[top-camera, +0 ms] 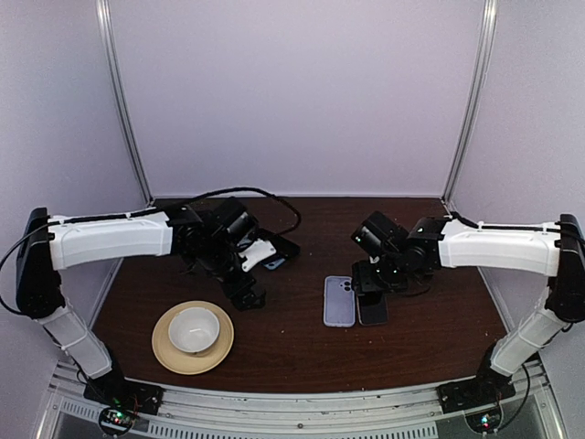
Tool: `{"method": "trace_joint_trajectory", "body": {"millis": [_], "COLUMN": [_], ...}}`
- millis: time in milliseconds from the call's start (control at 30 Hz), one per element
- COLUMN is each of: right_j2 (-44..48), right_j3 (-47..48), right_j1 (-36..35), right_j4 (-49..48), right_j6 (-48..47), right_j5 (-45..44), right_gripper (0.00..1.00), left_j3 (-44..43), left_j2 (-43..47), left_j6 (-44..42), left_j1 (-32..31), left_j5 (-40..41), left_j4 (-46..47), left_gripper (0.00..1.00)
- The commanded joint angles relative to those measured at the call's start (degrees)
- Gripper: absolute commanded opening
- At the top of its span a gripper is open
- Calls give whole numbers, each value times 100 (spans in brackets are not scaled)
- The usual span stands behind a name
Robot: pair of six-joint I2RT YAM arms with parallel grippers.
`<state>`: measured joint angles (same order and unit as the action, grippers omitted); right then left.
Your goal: Put the phone into the phone case
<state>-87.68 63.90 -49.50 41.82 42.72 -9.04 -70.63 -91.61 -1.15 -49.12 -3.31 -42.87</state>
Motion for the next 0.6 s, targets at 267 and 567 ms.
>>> {"method": "trace_joint_trajectory", "body": {"millis": [267, 567], "right_j2": [836, 999], "right_j3": [-436, -514], "right_j1": [-33, 252], "right_j4": [90, 210], "right_j6": [43, -268], "right_j5": [-588, -515], "right_gripper": [43, 43], "left_j3": [-1531, -2918], "left_j2": [-1842, -3593], "left_j6": [661, 465], "left_j1": [-638, -644], "left_j5": [-905, -519], "left_j4": [81, -153], "left_gripper": [79, 52]}}
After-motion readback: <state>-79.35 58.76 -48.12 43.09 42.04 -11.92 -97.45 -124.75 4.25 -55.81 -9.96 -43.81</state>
